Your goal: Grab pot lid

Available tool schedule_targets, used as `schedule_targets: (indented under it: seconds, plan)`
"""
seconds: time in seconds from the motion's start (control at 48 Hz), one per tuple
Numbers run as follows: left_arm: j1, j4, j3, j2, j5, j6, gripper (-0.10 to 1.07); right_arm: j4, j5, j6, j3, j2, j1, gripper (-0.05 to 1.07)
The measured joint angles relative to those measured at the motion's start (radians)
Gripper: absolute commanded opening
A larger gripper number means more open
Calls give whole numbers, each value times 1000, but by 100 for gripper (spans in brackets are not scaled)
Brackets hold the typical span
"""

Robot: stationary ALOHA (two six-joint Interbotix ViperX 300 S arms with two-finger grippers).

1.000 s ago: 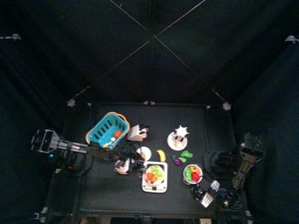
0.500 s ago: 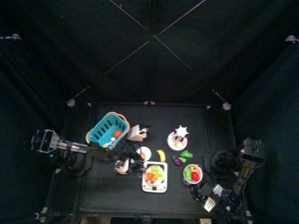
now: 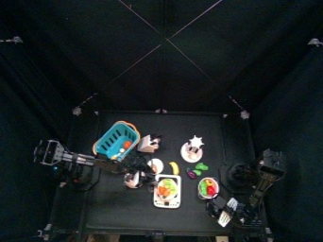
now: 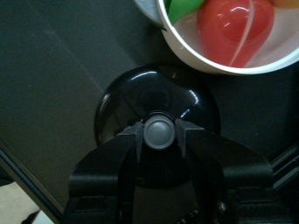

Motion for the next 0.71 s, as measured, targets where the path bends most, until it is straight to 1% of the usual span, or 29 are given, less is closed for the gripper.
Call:
schedule_targets:
  seconds: [0.146,0.375,0.604,0.708]
  plan:
    - [0,0,0,0,0,2,83,14,-25,2,5,11,-5,72]
    - [0,0,0,-3,0,0,83,20,-32,-3,6,12,-5,72]
    - [-2,0,32,-55,-11,-2,83,-2,-26,-12,6,6,-9,71]
    - [-2,-6,46,-67,-23,-2,83,-6,-25,-11,9,6,-11,67]
